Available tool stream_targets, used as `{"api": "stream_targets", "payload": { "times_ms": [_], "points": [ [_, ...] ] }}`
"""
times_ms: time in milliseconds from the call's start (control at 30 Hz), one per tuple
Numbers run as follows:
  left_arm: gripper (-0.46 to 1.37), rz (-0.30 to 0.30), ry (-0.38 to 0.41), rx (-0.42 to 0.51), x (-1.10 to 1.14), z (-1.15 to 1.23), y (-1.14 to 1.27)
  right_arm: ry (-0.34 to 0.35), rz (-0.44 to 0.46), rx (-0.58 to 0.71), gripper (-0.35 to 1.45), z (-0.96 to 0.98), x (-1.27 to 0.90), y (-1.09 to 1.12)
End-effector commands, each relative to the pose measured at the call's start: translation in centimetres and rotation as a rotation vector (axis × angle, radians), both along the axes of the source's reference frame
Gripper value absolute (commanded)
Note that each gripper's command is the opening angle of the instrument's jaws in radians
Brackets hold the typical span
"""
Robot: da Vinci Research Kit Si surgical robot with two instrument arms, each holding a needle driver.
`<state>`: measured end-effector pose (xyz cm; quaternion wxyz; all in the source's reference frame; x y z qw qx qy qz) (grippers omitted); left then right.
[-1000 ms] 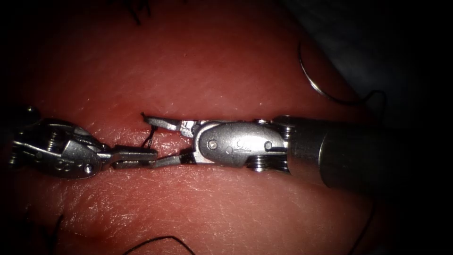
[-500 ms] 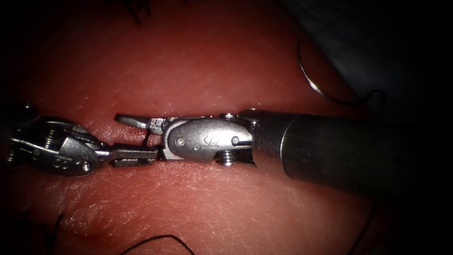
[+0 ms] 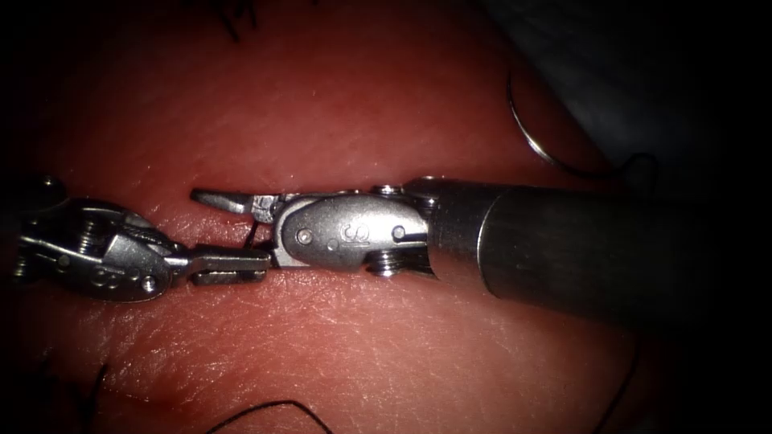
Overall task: Wound Closure
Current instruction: Cut the suture with the right gripper
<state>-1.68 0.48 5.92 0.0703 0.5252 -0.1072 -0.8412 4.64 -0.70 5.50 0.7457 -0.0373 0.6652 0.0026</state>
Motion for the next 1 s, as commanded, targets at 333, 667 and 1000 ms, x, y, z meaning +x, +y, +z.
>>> {"api": "stream_targets", "payload": {
  "times_ms": [333, 667, 1000],
  "points": [
    [-0.35, 0.004, 0.001, 0.002, -0.01, -0.01, 0.00, 0.010, -0.004, -0.001, 1.16, 0.00, 0.08, -0.03],
    [-0.35, 0.003, 0.002, 0.002, -0.02, -0.01, 0.00, 0.002, -0.012, 0.003, 1.16, -0.01, 0.22, -0.05],
    [-0.35, 0.003, 0.002, 0.002, -0.03, -0.02, -0.01, 0.040, -0.036, 0.004, 0.94, 0.05, 0.29, -0.02]
  ]
}}
